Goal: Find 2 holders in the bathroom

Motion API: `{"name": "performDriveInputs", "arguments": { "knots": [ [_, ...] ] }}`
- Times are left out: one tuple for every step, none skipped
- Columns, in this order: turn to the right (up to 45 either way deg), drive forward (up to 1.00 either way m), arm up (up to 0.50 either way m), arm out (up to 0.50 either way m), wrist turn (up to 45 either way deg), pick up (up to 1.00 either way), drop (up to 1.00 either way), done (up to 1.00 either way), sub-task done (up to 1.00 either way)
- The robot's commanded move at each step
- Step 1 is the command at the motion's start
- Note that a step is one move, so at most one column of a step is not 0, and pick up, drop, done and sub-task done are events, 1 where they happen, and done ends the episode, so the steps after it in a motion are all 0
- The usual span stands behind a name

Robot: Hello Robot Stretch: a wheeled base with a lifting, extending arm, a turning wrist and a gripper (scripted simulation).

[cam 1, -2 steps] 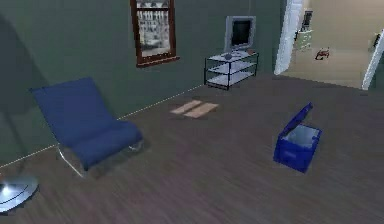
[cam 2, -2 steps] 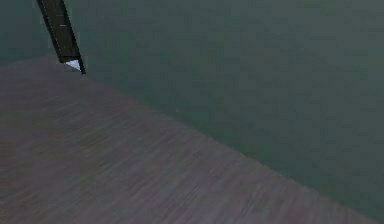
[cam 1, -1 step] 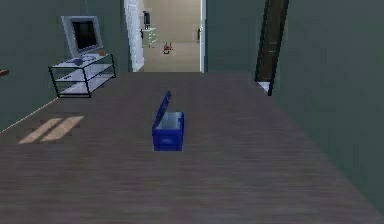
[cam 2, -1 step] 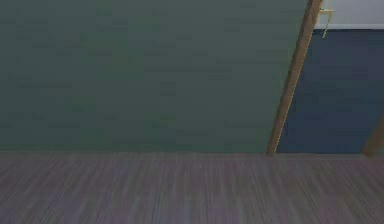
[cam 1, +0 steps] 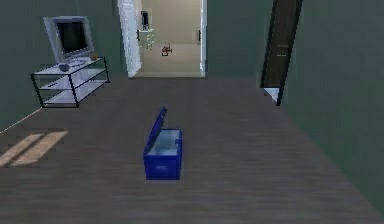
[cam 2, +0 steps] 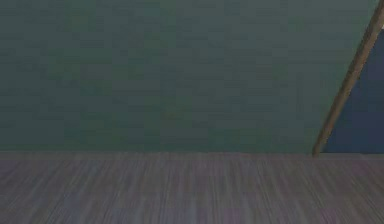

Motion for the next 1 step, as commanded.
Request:
{"name": "performDriveInputs", "arguments": {
  "knots": [
    [30.0,0.00,0.00,0.00,0.0,0.00,0.00,0.00,0.00]
  ]
}}
